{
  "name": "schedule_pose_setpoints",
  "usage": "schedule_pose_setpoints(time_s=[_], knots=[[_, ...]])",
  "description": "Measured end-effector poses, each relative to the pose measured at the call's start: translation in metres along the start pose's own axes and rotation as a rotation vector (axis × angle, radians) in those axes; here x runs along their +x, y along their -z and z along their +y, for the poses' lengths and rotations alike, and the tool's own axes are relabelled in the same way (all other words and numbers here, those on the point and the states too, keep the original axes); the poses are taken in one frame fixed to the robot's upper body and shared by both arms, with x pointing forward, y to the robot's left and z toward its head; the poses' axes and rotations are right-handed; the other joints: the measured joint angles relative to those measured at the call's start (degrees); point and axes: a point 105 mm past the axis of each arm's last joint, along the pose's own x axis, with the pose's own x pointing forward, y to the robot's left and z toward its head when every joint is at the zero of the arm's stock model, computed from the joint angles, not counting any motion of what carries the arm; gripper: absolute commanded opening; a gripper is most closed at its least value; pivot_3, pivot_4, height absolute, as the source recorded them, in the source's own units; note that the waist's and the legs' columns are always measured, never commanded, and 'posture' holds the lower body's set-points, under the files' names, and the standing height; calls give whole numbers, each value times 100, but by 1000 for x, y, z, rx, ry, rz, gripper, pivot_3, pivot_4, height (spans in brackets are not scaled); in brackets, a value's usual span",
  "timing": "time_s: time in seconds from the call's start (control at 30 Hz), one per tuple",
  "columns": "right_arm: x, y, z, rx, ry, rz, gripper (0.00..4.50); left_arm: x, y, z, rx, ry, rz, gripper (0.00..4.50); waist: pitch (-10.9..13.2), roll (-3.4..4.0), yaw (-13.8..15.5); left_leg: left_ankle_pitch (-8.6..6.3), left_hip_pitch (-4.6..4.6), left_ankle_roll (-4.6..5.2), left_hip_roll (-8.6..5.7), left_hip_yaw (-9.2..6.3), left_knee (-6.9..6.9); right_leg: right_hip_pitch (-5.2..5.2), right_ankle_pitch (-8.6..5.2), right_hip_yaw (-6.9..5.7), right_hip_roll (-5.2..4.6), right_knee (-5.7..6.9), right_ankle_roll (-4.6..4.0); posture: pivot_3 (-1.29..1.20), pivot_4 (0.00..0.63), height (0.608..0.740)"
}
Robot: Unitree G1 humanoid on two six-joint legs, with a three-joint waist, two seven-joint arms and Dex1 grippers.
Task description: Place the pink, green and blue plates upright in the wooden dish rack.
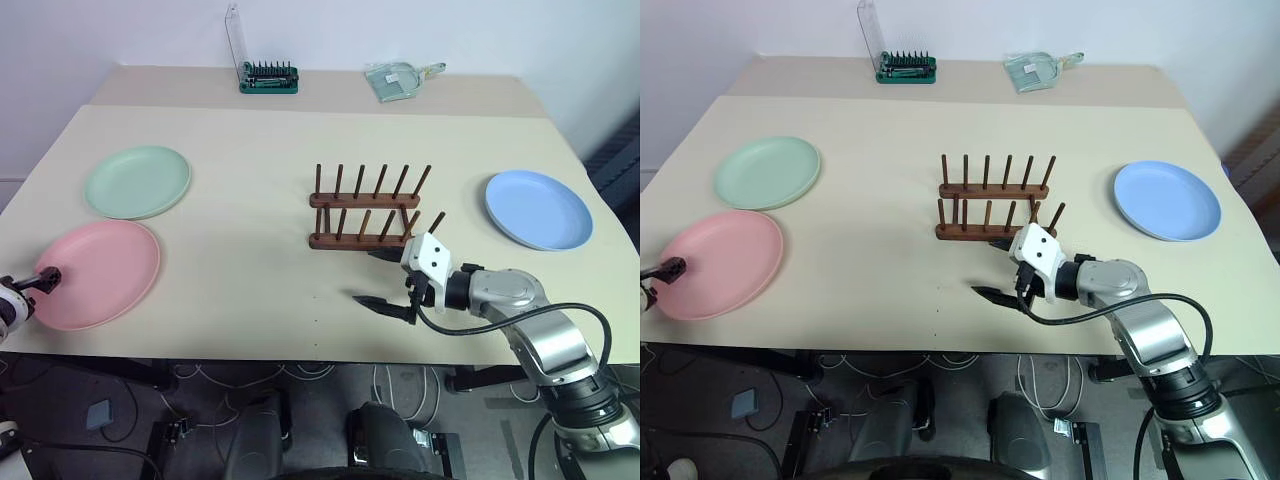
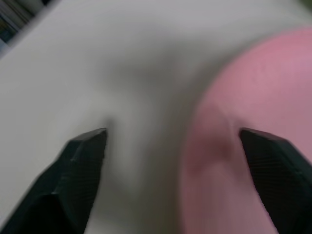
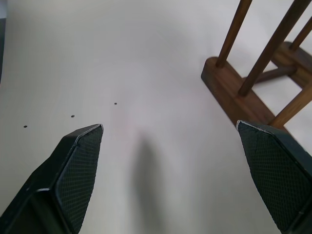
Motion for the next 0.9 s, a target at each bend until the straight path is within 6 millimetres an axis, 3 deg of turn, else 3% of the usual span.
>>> schedule_pose_setpoints(time_s=[0.17,0.23,0.5,0.6,0.67,0.77,0.9], knots=[[-1,4,2,11,13,8,4500,0,-1,-7,-1,42,0,608,-2,3,-9,0,3,-1,-1,1,-9,-3,1,1,-2,4,-1,0,150,732],[-2,5,2,12,17,9,4500,-1,-5,-11,-1,68,-16,23,-7,10,0,0,4,-1,-1,1,-10,-3,1,0,-2,5,-1,0,150,732],[-8,1,1,-10,31,8,4500,-4,-1,-22,39,150,-40,23,-13,11,7,-3,4,-1,-6,2,-12,-3,1,1,-9,3,-1,0,150,732],[-12,-4,2,-45,15,23,4500,-11,3,-42,92,262,-94,23,-13,11,7,-4,3,-3,-6,3,-14,-4,1,1,-12,0,-2,0,150,732],[-11,-17,2,-98,-1,13,4500,-19,3,-67,99,386,-147,23,-11,9,5,-4,0,-2,-5,2,-14,-7,1,1,-12,1,-3,0,150,732],[-6,-53,3,-249,-26,-31,4500,-32,-18,-103,113,530,-257,23,-10,6,-2,-4,0,-3,-4,2,-15,-7,3,1,-11,1,-7,0,150,732],[6,-80,5,-396,-45,-47,4500,-39,-68,-134,46,557,-431,23,-9,1,6,9,-10,12,-7,3,-10,5,4,0,-8,2,-5,0,150,732]])
